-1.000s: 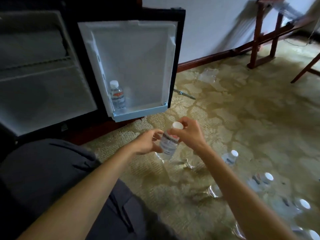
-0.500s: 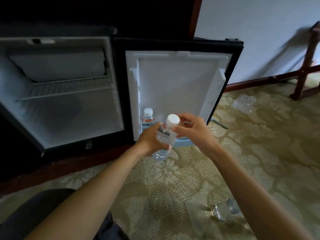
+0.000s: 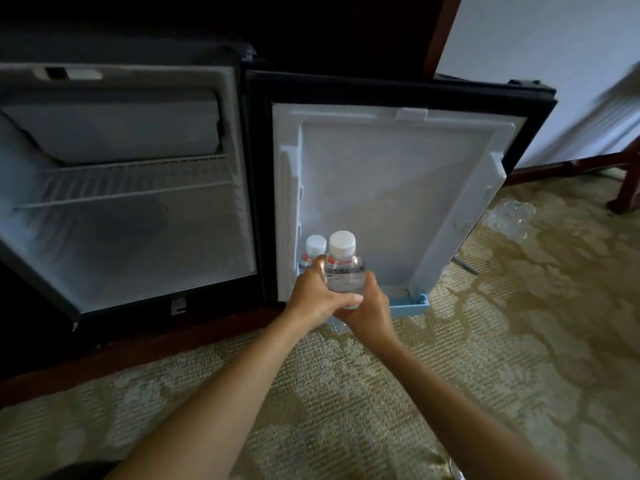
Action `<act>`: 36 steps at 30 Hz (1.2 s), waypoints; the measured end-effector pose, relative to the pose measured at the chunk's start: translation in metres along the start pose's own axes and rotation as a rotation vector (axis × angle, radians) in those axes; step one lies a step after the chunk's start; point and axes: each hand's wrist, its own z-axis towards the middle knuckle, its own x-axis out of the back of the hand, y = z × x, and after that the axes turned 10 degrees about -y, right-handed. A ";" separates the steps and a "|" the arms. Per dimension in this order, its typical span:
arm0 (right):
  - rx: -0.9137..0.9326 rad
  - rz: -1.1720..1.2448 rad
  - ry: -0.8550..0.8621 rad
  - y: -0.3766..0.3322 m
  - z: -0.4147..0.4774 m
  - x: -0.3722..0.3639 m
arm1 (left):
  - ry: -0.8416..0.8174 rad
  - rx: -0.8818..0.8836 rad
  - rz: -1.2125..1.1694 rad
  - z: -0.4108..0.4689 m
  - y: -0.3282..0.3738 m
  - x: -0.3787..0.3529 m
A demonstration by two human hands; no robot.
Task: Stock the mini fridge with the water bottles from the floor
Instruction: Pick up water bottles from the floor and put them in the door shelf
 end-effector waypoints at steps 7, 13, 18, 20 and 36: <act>-0.154 0.049 0.150 0.003 0.040 0.005 | 0.009 0.011 0.212 0.014 -0.003 0.015; -0.238 0.013 0.084 0.020 0.062 -0.005 | -0.015 0.065 0.351 0.016 -0.020 0.029; -0.306 0.025 0.079 0.031 0.072 -0.016 | -0.017 0.064 0.406 0.017 -0.027 0.033; -0.328 0.041 0.080 0.035 0.074 -0.019 | -0.023 0.061 0.406 0.017 -0.028 0.033; -0.271 -0.049 -0.018 0.041 0.029 0.029 | 0.059 0.041 0.400 -0.004 -0.017 0.009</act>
